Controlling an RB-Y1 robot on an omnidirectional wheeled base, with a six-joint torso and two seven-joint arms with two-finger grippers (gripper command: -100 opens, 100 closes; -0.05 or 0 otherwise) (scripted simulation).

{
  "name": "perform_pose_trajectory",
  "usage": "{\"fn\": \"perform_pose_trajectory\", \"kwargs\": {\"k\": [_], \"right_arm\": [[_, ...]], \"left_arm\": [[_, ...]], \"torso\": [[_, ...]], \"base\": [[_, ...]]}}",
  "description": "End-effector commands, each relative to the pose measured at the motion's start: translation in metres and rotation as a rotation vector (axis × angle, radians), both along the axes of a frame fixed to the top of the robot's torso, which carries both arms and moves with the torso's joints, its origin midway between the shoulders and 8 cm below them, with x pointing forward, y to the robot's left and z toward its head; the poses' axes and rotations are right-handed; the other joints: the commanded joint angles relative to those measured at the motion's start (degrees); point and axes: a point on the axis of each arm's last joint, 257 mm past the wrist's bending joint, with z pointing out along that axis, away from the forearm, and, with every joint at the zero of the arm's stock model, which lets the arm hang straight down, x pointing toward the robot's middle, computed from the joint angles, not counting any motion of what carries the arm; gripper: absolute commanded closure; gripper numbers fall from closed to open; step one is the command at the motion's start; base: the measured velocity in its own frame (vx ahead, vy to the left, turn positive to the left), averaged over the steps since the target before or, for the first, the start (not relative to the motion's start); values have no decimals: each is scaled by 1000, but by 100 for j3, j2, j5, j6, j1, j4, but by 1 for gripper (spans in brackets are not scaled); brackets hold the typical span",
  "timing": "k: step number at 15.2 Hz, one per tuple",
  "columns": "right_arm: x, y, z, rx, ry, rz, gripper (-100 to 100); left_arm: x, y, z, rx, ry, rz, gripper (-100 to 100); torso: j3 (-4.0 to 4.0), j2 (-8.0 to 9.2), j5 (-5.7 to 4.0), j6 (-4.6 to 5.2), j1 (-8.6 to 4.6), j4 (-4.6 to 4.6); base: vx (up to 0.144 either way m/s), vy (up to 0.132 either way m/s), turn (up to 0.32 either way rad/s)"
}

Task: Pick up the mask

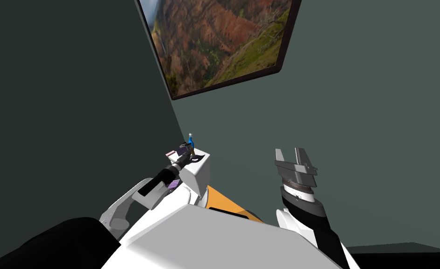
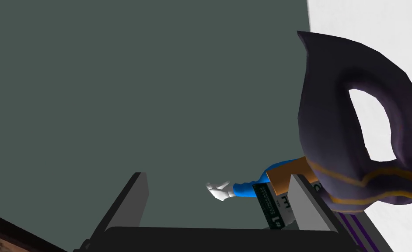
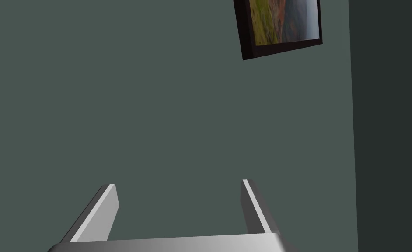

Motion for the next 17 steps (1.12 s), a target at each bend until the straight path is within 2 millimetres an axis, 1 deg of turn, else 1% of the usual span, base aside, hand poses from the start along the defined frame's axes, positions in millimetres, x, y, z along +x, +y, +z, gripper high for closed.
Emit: {"fn": "perform_pose_trajectory", "kwargs": {"k": [1,3,4,6,11,17], "right_arm": [[0,0,0,0,0,0,0],[0,0,0,0,0,0,0],[0,0,0,0,0,0,0],[0,0,0,0,0,0,0],[0,0,0,0,0,0,0],[0,0,0,0,0,0,0]], "left_arm": [[0,7,-8,15,51,7,-100],[0,10,-13,17,72,19,-100],[-1,16,-16,31,107,20,-100],[-2,19,-22,34,132,34,-100],[-6,36,-38,67,244,64,-100],[-14,53,-50,102,353,97,-100]], "torso": [[0,0,0,0,0,0],[-1,-1,0,1,1,0],[-1,-1,0,1,0,0],[-2,-3,0,1,2,-1],[-2,-4,-1,2,2,-1],[-3,-5,-1,2,1,-1]], "base": [[7,11,-36],[9,15,-44],[13,14,-52],[14,19,-38],[16,18,-49],[16,17,-44]]}}
